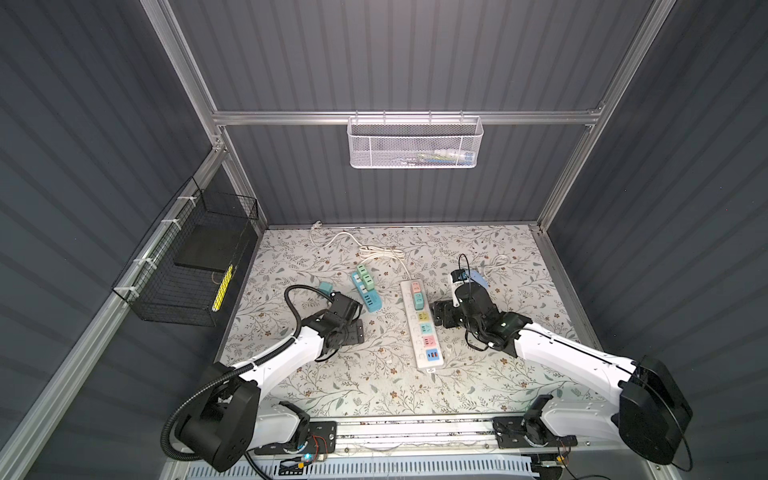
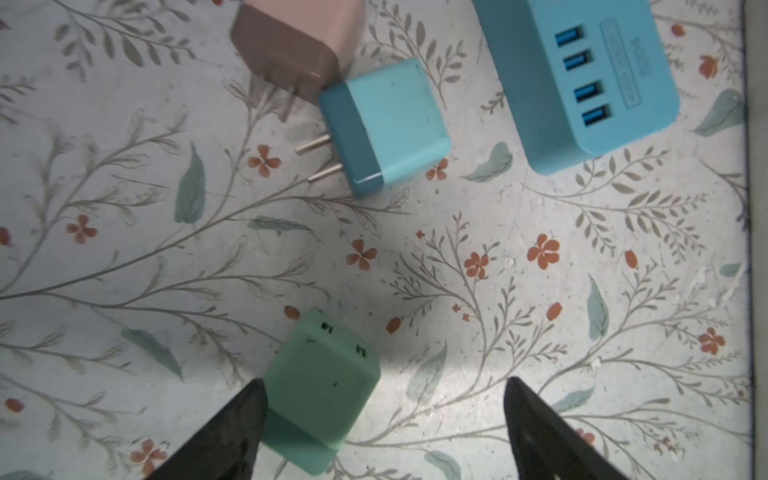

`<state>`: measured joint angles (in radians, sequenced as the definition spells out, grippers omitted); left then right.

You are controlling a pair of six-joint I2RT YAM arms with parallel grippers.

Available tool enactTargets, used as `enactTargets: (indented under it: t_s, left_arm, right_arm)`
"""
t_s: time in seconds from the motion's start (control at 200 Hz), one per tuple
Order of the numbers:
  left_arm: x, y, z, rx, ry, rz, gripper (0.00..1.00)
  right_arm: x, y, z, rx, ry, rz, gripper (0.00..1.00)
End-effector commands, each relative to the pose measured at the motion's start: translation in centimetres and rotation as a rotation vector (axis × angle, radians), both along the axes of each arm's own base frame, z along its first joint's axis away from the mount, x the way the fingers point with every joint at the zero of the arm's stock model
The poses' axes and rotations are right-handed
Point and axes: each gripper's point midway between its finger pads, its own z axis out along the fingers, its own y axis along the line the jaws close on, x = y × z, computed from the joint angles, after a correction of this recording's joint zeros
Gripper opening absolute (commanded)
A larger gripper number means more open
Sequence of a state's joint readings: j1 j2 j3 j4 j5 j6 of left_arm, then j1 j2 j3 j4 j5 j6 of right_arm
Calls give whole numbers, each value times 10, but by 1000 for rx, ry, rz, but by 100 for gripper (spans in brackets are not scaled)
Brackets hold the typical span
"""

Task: Insert the plug
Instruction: 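Lower left gripper onto the green adapter and close on it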

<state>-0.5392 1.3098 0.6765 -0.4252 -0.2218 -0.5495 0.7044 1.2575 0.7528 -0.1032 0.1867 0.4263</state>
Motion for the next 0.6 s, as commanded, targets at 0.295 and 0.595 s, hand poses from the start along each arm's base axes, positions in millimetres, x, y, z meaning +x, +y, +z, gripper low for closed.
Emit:
enactTargets:
  t_s: [0.295,0.595]
  left_arm:
    - [-9,-9,3,-28,40,-29,81]
    - [6,11,0,62,-50,32,89]
  right_arm:
    - [3,6,6,23,-7,11,87]
    - [2,9,5,28,-3,24,90]
